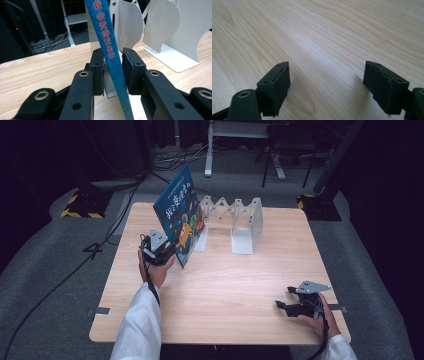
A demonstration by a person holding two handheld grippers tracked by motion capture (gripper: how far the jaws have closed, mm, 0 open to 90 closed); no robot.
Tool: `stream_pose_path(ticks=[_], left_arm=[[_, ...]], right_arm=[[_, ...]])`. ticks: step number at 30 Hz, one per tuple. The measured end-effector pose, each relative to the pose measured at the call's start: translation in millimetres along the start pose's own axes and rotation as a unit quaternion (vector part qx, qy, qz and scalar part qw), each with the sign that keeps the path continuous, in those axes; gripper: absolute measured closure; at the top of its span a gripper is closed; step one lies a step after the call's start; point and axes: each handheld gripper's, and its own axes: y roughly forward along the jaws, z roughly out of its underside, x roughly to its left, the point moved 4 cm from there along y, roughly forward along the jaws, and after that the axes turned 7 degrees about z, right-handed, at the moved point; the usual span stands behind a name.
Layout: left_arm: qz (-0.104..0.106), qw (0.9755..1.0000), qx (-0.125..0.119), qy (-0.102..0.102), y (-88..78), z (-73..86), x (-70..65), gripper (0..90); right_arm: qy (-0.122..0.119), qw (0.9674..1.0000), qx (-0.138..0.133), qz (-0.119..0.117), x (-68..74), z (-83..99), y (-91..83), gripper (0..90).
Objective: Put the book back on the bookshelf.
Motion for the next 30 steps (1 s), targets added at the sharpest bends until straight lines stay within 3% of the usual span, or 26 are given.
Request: stream_pose_path(ticks=[11,30], left_arm=[[0.022,0.9996,0.017,0.004,-5.8,-1.8,-3.4,64.2],[0.042,0.9981,0.04,0.02,-25.8,-3.9,-7.9,49.6]], right_arm=[[0.0,1.0,0.0,0.0,0.0,0.0,0.0,22.0],[0.0,1.0,0.001,0.001,-0.4,0.1,0.1,21.6]])
